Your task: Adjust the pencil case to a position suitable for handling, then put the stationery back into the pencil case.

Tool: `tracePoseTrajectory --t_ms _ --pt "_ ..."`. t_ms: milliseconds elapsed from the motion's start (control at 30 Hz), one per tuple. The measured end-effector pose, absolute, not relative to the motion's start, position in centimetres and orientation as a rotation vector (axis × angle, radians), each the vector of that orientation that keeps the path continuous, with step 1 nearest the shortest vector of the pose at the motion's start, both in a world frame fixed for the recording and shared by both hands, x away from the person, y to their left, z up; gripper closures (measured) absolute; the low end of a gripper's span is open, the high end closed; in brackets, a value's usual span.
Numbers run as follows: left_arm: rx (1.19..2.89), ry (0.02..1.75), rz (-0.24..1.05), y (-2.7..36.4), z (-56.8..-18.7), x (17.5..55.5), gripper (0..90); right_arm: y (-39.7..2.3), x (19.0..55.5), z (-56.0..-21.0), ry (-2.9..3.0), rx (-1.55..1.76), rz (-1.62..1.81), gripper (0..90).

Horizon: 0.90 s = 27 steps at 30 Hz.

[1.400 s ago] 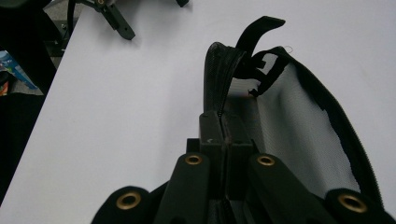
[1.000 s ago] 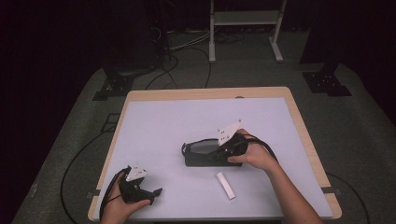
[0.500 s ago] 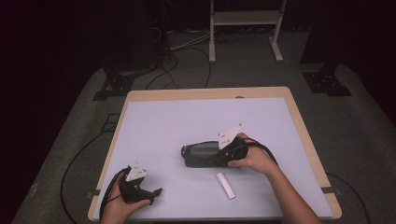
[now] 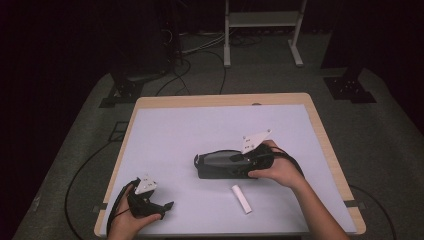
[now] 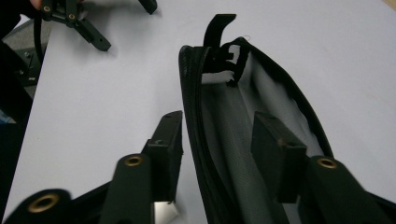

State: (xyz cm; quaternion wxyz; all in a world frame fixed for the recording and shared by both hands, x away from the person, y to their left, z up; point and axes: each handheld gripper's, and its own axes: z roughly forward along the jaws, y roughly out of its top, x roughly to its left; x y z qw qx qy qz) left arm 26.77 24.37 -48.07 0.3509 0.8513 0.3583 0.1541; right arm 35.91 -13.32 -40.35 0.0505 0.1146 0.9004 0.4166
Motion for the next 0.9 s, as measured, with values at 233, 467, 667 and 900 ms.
tracePoseTrajectory --t_ms 233,467,667,900 --pt "2.204 0.928 0.400 24.4 -48.1 26.8 0.0 -14.8 35.0 -40.1 2.689 0.468 1.285 37.5" --pt "2.204 0.928 0.399 24.4 -48.1 26.8 0.0 -16.1 34.1 -39.9 2.638 0.539 1.316 29.3" --pt "2.202 0.929 0.397 24.4 -48.1 26.8 0.0 -17.3 33.5 -39.7 2.612 0.583 1.320 25.3" --pt "2.202 0.928 0.398 24.4 -48.1 26.8 0.0 -18.9 32.7 -39.4 2.563 0.617 1.318 25.0"
